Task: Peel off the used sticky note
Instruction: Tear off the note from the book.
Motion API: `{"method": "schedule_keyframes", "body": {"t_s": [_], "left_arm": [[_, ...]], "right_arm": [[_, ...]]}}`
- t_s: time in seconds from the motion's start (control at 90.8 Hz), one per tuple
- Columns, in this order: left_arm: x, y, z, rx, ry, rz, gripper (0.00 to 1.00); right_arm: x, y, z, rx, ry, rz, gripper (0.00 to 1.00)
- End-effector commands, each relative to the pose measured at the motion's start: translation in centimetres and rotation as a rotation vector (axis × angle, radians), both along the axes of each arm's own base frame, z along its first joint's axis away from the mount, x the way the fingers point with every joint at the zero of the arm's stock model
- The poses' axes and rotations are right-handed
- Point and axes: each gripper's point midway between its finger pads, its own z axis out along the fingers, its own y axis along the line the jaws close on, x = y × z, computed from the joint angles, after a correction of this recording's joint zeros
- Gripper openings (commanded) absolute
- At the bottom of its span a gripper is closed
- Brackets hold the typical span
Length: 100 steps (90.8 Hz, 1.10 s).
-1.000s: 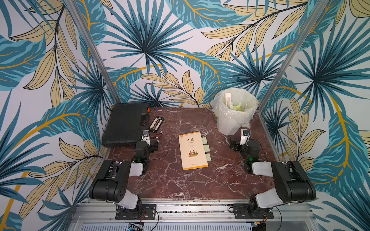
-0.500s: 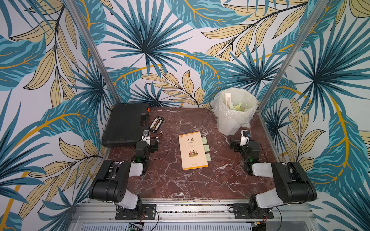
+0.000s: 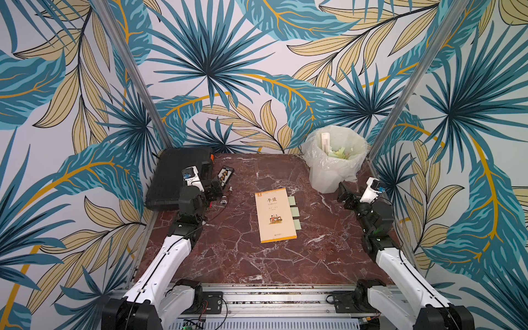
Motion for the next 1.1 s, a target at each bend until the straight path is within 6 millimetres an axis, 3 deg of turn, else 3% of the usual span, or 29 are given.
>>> {"method": "schedule_keyframes", "body": {"t_s": [0.0,0.088,0.253,0.661,0.903,1.091], "left_arm": [[-1.2,-4.0,-4.8,-0.285,0.250,-0.166,1.00],[-1.6,-6.1,-6.1,-0.369,0.314,-0.237,1.00],[-3.1,-9.7,-8.3,-0.312,0.381,-0.277,1.00],[-4.9,-16.1,-14.5,-0.289,0.531,-0.375,1.00],[-4.9,-18.3,-17.3,-0.255,0.590,-0.401,1.00],[-4.7,-19.2,-18.1,-0.250,0.606,-0.417,1.00]], "right_arm": [[-0.9,1.3,-4.6,0.380,0.182,0.029,0.99],[-1.2,2.9,-4.1,0.413,0.097,0.148,0.99],[0.2,6.3,-6.6,0.321,0.380,0.298,0.99],[1.2,14.0,-10.4,0.177,0.675,0.550,0.99],[3.3,15.9,-12.7,0.176,0.793,0.581,0.97],[4.8,16.9,-15.5,0.165,0.909,0.597,0.91]]}}
